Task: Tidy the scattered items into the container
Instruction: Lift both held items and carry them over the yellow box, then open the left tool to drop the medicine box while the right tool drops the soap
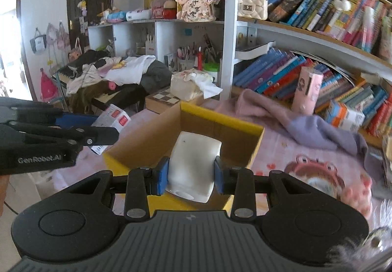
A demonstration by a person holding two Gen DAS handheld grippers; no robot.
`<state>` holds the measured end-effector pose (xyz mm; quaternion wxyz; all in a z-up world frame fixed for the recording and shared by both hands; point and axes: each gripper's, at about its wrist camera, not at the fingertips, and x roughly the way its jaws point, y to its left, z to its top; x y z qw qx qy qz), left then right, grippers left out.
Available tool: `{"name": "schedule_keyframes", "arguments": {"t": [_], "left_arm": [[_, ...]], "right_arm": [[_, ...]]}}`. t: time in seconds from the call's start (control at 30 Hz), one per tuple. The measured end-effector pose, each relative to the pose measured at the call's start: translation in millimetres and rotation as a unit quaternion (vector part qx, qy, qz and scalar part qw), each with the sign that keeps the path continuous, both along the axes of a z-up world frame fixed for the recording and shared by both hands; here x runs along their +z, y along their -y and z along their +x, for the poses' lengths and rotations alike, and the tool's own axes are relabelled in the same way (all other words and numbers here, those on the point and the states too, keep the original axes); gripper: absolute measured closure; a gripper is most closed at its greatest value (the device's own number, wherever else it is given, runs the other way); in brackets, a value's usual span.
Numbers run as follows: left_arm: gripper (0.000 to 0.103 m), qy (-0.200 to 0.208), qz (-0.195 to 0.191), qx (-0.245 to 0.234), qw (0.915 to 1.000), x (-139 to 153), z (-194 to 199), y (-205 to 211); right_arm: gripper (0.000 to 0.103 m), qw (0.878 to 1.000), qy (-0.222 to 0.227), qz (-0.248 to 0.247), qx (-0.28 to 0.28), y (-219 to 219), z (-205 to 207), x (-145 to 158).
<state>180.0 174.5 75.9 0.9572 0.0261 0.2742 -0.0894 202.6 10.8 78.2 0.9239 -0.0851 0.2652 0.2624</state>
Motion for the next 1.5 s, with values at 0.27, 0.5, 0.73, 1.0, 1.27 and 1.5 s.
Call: {"name": "schedule_keyframes", "arguments": {"t": [0.27, 0.5, 0.73, 1.0, 1.27, 1.5], "left_arm": [[0.075, -0.082, 0.033, -0.01, 0.996, -43.3, 79.9, -1.9], [0.075, -0.144, 0.079, -0.037, 0.9857, -75.8, 124.0, 3.3], [0.075, -0.189, 0.105, -0.061, 0.9745, -93.2, 142.9, 8.1], [0.075, -0.218, 0.109, -0.07, 0.9674, -105.1, 149.1, 11.1], [0.072, -0.213, 0.104, -0.071, 0.9689, -103.4, 147.1, 10.1], [0.052, -0.192, 0.111, -0.076, 0.9721, -96.8, 138.8, 14.1]], "right_arm": [[0.068, 0.992, -0.034, -0.094, 0.073, -28.8, 87.5, -28.7], [0.068, 0.972, -0.077, -0.178, 0.133, -55.7, 131.0, -73.9], [0.068, 0.956, -0.107, -0.216, 0.169, -68.1, 147.3, -97.2], [0.068, 0.948, -0.132, -0.229, 0.179, -71.6, 152.5, -109.0], [0.067, 0.946, -0.156, -0.227, 0.171, -69.7, 152.7, -120.6], [0.06, 0.952, -0.144, -0.215, 0.162, -66.7, 148.5, -113.5]]}}
